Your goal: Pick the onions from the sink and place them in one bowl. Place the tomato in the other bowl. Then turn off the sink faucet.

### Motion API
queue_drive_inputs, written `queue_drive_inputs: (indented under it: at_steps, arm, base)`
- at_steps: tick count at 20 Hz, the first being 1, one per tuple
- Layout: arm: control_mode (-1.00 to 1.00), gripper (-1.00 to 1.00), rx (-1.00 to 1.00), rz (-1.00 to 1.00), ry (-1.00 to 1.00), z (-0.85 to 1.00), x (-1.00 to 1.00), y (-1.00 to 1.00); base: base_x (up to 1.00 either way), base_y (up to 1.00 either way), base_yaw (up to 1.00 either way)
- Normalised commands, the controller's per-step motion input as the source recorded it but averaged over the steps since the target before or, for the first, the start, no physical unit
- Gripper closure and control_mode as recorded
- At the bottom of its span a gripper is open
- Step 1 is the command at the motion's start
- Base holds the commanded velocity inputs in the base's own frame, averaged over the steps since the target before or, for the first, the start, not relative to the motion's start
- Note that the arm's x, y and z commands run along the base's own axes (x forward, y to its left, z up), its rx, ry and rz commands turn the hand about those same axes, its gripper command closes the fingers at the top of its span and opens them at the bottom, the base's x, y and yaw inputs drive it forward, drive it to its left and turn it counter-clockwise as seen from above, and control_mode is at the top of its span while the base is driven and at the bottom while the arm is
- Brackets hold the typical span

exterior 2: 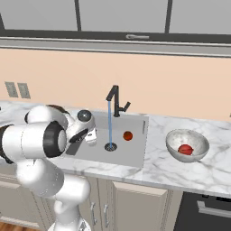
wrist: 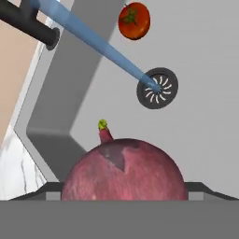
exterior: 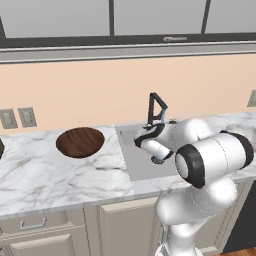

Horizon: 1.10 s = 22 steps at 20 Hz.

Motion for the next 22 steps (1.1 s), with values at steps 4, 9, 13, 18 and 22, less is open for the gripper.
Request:
queue_drive_inputs:
  at_steps: [4, 9, 13, 18, 22]
  arm:
    - [-1.0, 1.0, 0.0, 0.0, 0.02, 1.0, -0.77, 0.0]
    - [-1.0, 1.0, 0.0, 0.0, 0.1, 1.0, -0.33, -0.18]
    - [-1.0, 1.0, 0.0, 0.0, 0.17, 1.0, -0.38, -0.48]
    - [-1.0, 1.0, 0.0, 0.0, 0.1, 0.83, -0.17, -0.79]
    - [-1.0, 1.0, 0.0, 0.0, 0.13, 0.63, 0.0, -0.95]
  base:
    - [0.0, 0.0, 0.0]
    - [0.0, 0.0, 0.0]
    - [0.0, 0.0, 0.0]
    - [0.0, 0.0, 0.0]
    - [0.0, 0.0, 0.0]
